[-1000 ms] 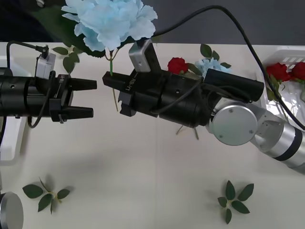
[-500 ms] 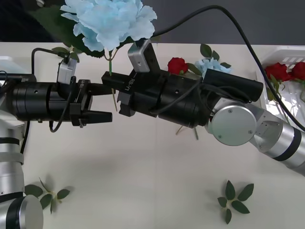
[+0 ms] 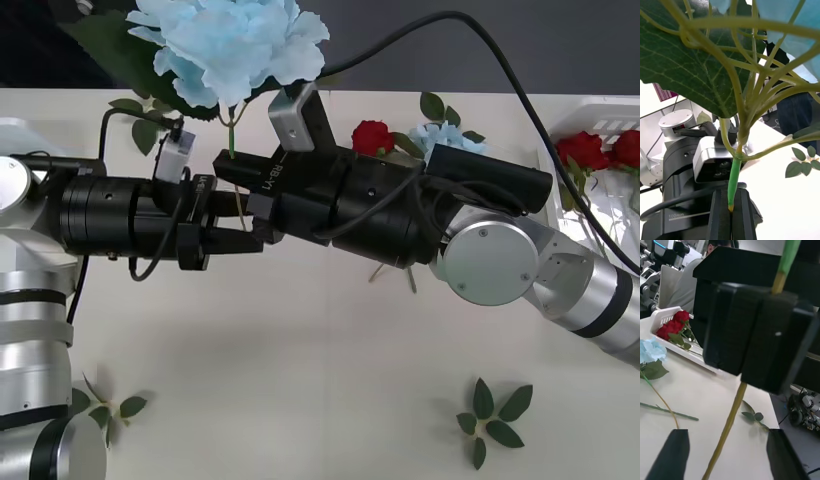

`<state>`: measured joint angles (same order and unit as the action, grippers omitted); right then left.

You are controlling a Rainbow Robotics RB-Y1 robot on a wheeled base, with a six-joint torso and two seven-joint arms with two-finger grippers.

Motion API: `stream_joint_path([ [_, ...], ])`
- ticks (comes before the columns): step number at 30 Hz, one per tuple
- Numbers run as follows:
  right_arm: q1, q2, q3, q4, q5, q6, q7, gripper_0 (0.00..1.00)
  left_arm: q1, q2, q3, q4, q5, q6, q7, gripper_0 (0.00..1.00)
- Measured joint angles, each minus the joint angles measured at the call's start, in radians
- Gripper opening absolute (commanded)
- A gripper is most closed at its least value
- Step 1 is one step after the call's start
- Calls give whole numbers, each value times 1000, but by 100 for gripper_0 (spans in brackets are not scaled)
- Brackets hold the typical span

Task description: Put the red flowers into the right box and the blue flowers into the left box

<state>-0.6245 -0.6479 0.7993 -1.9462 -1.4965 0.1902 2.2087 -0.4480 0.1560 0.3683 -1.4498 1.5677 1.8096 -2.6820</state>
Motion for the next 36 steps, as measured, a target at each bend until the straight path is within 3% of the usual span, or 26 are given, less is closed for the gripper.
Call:
stream_joint_path([
  [13,0,0,0,0,0,-1,0,0,0,-8,0,0,-7,-17,0,0],
  [15,0,0,0,0,-4,-1,0,10,0,-8,0,0,-7,-17,0,0],
  [16,0,0,0,0,-12,-1,0,32,0,-8,0,0,-7,-17,0,0],
  [19,0,0,0,0,-23,-1,0,70,0,-8,0,0,-6,-17,0,0],
  [22,0,0,0,0,-23,-19,0,80,0,-8,0,0,-6,-20,0,0],
  [36,0,-33,0,0,-23,-94,0,81,1,72,0,-4,-2,-38,0,0],
])
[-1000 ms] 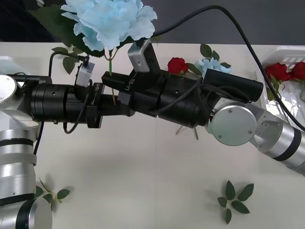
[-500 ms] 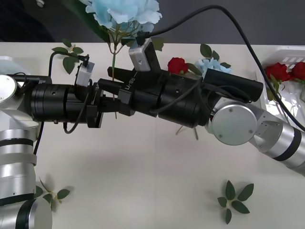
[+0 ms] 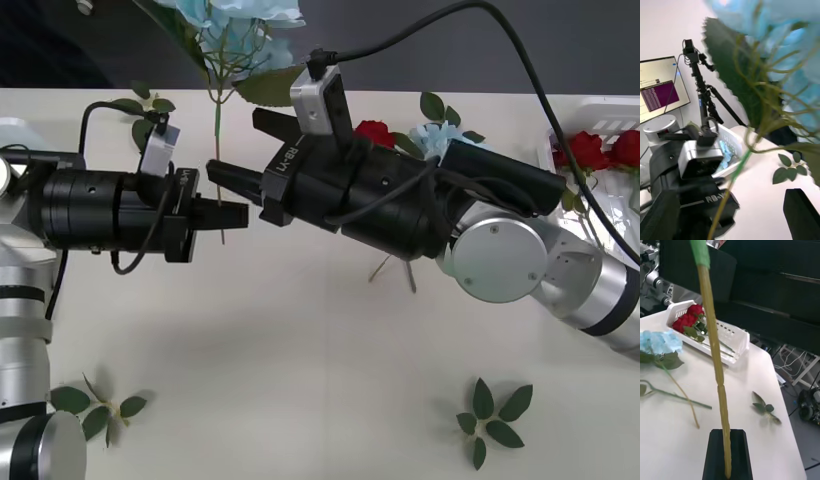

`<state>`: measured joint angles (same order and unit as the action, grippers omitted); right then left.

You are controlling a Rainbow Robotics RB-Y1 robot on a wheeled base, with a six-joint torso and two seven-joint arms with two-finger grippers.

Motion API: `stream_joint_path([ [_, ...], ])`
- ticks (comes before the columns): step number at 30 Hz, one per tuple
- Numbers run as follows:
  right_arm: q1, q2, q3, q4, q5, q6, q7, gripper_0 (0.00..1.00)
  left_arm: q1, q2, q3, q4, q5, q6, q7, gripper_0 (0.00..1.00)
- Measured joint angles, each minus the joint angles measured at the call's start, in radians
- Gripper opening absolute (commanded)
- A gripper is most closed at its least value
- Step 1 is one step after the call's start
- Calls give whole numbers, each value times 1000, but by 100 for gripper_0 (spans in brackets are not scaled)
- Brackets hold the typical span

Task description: Put the red flowers into the right box and the blue flowers into the left box

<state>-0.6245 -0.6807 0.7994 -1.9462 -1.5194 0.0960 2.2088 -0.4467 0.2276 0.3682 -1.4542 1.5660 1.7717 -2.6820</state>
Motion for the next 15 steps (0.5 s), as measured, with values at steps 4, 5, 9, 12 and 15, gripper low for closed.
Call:
stream_joint_path([
  [4,3,-66,0,-5,-104,-32,0,81,38,52,0,-80,23,-68,0,0],
  [5,9,-91,0,-12,-137,-48,0,81,57,64,0,-115,23,-84,1,0],
  [9,72,-202,-9,-71,-240,-118,0,81,151,101,14,-261,23,-139,30,0],
  [12,140,-245,-65,-95,-298,-62,0,81,223,117,53,-356,16,-180,173,0],
  [15,216,-246,-173,-95,-342,53,0,81,288,130,97,-450,-37,-225,274,0],
])
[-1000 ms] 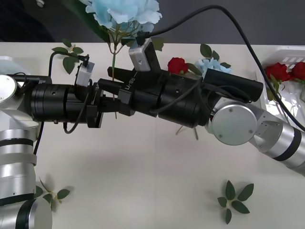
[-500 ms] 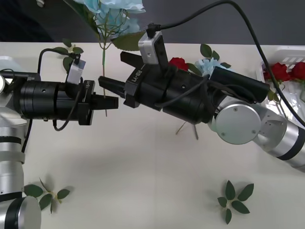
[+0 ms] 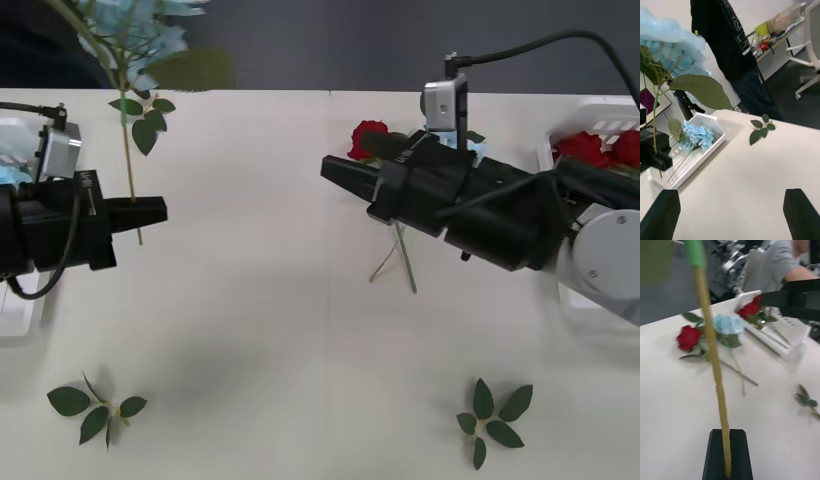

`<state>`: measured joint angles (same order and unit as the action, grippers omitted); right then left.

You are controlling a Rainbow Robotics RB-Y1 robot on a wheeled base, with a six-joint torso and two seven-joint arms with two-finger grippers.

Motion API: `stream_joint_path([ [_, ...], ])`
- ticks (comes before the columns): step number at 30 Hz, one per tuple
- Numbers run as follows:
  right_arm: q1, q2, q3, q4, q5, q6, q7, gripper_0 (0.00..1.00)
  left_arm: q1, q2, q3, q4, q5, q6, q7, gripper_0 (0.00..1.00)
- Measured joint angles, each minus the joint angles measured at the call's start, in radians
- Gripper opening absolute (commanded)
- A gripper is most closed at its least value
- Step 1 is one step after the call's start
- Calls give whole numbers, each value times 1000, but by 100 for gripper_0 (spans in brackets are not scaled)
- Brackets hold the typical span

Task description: Put the red flowers into the right box and the blue flowers into the left box

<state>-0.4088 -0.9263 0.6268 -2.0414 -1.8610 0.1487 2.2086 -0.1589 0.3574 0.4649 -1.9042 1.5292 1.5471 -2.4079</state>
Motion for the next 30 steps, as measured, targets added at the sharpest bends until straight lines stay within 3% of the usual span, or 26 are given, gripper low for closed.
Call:
stream_joint_path([
  [6,146,40,-278,39,-13,294,0,81,111,41,78,-203,-165,-62,178,0],
  [9,183,73,-393,85,-2,484,0,81,143,65,113,-274,-261,-64,351,0],
  [12,193,99,-466,122,37,581,-16,81,159,91,144,-311,-340,-64,435,0],
  [21,177,162,-611,130,313,922,-374,81,163,168,206,-327,-566,-64,761,1],
  [30,103,232,-574,101,604,1031,-749,81,163,198,268,-237,-732,-64,943,1],
])
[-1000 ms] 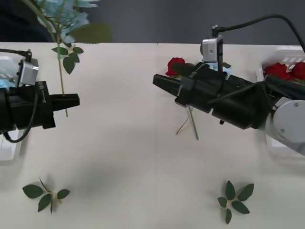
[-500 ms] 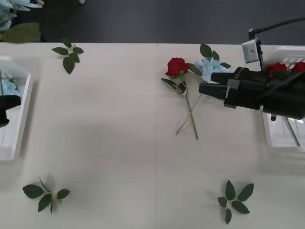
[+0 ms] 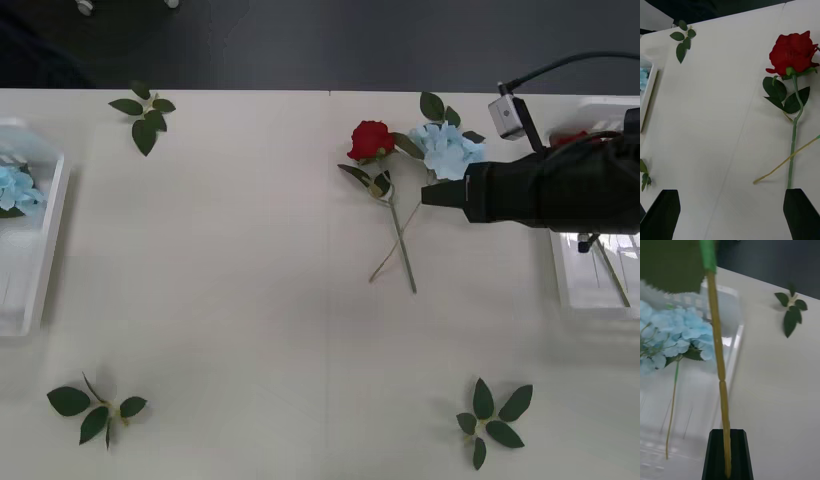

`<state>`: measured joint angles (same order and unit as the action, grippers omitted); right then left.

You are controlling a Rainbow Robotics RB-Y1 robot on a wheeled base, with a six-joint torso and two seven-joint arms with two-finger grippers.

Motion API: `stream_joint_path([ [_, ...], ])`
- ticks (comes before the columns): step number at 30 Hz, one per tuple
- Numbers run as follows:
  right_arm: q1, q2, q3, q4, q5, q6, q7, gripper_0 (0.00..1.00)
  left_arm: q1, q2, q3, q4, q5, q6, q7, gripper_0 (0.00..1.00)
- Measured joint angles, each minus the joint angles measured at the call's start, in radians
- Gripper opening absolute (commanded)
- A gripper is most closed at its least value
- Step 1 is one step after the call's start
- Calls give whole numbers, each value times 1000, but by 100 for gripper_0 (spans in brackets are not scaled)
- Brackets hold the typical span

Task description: Put the red flowers into the right box and the blue flowers into the left box

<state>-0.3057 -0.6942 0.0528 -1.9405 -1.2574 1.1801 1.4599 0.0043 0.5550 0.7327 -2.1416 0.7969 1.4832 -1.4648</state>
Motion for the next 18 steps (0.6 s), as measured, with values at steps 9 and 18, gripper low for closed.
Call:
stream_joint_path([
  [9,-67,9,170,-27,263,0,-332,81,-42,31,8,157,-147,0,4,1],
  [18,-132,42,314,16,466,0,-504,81,-122,41,-6,336,-187,-94,4,1],
])
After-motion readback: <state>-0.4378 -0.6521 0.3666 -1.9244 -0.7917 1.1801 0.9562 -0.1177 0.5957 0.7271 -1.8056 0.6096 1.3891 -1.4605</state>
